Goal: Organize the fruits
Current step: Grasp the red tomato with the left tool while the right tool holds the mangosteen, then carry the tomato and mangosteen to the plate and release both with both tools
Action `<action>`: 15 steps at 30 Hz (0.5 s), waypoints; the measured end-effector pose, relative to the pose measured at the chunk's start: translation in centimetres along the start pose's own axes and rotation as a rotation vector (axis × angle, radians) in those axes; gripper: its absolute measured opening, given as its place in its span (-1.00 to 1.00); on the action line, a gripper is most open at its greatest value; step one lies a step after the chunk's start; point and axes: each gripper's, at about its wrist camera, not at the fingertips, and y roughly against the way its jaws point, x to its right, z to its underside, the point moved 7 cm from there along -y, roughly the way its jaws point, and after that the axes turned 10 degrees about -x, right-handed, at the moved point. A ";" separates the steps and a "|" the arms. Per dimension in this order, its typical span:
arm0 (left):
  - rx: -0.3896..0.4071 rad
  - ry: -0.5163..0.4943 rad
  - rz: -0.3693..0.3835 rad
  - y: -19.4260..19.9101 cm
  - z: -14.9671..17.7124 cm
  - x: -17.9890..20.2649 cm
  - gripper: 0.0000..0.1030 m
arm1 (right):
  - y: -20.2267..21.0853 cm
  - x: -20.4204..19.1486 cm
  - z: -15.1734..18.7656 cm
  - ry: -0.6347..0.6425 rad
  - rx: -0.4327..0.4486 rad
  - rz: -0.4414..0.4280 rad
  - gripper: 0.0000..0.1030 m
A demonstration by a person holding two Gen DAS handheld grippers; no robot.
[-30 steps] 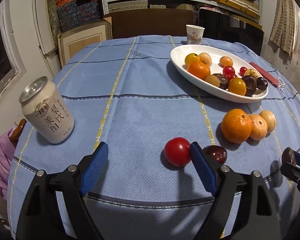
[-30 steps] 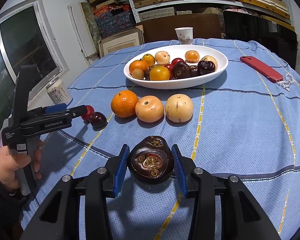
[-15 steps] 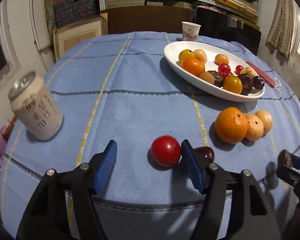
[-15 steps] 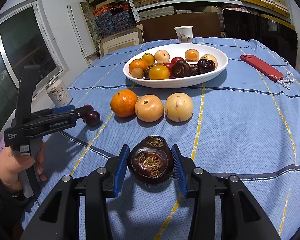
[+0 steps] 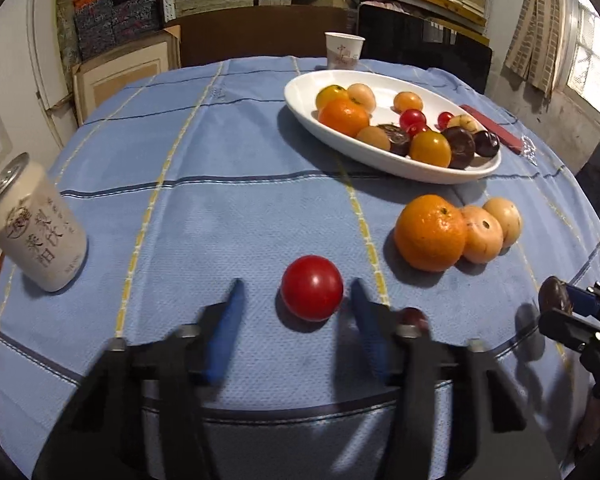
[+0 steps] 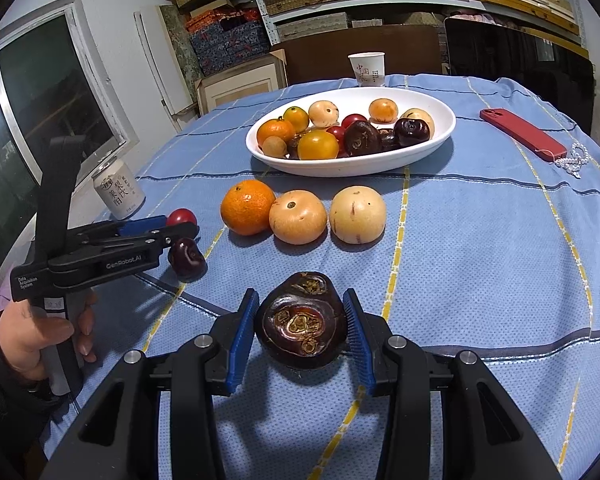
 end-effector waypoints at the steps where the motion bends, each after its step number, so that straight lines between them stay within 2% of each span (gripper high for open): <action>1: -0.001 -0.005 0.017 -0.1 0.0 0.2 -0.41 | 0.0 0.0 0.0 0.000 -0.001 0.000 -0.15; 5: 0.008 0.002 0.023 0.1 0.0 0.1 -0.43 | -0.1 0.0 0.0 0.000 -0.002 -0.002 -0.15; 15: 0.115 -0.028 0.005 3.5 0.4 0.7 -0.44 | 0.2 -0.1 -0.1 0.003 0.013 -0.006 -0.15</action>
